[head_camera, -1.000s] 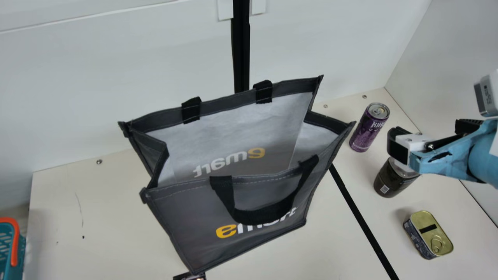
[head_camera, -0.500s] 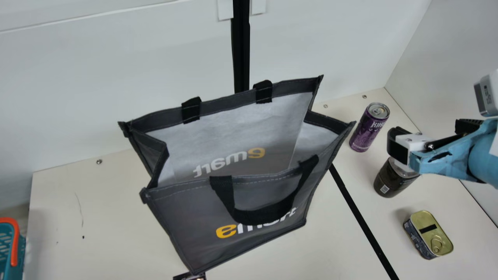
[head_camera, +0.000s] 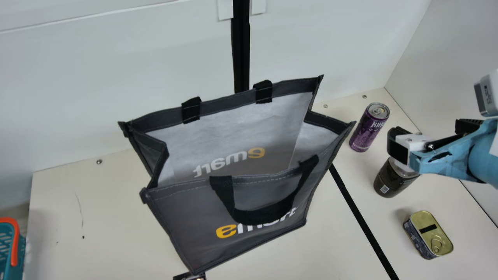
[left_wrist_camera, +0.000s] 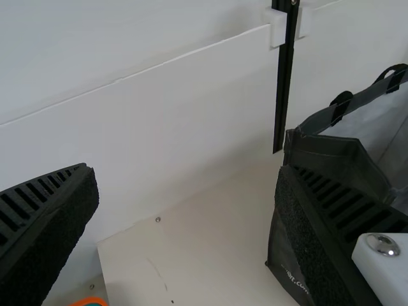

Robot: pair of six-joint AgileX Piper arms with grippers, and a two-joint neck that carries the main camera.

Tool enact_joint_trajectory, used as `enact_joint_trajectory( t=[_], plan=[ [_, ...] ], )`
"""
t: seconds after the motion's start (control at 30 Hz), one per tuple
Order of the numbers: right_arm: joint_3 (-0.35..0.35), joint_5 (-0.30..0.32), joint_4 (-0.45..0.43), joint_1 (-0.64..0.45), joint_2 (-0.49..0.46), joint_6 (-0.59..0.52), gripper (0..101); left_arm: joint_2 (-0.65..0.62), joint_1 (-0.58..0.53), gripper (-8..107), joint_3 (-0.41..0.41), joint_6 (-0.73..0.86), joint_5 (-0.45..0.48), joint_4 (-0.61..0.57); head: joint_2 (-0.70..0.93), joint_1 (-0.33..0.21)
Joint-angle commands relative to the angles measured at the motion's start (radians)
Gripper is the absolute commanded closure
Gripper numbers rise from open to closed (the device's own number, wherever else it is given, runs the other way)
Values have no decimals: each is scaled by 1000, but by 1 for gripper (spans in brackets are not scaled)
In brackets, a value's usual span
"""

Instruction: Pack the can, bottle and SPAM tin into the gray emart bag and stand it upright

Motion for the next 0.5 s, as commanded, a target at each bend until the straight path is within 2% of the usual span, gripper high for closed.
enact_joint_trajectory(
  t=[0.0, 0.47],
  plan=[
    [0, 0, 0, 0, 0, 0, 6, 10, -54, 9, -15, -11, -4, 44, -2, -24],
    [0, 0, 0, 0, 0, 0, 6, 102, -337, 9, -135, -132, -1, 272, -2, -24]
  ],
)
